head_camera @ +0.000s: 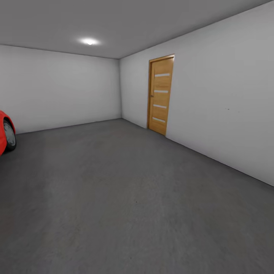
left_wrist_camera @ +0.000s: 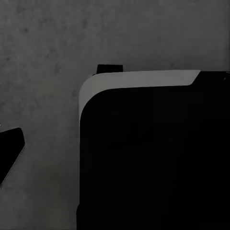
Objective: Move the two storage containers from the living room to the garage. In the garage, place one container on the floor and stack the other container on top of it (either order is fine).
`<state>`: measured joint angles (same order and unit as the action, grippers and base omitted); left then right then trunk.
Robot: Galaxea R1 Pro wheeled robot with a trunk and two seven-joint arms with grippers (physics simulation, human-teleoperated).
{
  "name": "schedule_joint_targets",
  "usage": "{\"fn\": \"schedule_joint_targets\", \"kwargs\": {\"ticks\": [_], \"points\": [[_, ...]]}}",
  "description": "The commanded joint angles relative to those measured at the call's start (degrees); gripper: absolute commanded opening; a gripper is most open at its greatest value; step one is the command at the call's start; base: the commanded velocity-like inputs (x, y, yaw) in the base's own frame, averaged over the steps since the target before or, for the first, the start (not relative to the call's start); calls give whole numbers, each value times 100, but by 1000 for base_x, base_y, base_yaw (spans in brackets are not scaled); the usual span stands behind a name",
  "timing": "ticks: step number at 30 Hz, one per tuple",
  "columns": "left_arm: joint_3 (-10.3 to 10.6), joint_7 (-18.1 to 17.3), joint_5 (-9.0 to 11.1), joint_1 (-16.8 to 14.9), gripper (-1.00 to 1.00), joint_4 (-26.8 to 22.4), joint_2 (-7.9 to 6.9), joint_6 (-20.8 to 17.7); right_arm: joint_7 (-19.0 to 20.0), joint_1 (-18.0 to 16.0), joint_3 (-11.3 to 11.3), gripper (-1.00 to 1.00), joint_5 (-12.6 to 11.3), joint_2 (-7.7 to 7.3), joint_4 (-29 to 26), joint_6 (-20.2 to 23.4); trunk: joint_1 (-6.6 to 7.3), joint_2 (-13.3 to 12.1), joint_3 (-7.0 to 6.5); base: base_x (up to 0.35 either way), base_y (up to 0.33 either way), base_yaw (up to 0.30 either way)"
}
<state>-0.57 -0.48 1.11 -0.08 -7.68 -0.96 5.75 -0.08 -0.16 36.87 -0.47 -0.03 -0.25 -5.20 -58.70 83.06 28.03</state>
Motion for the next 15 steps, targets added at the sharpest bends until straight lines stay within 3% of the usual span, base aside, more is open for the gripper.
{"fn": "schedule_joint_targets", "kwargs": {"ticks": [1,15], "points": [[-4,-5,12,-1,100,1,0,14,1,-2,13,100,-6,-3,3,-16,-3,2,5,322,0,0],[-5,-5,12,-1,100,3,0,14,10,-2,24,100,-4,-8,6,-15,-3,2,5,322,0,0]]}}
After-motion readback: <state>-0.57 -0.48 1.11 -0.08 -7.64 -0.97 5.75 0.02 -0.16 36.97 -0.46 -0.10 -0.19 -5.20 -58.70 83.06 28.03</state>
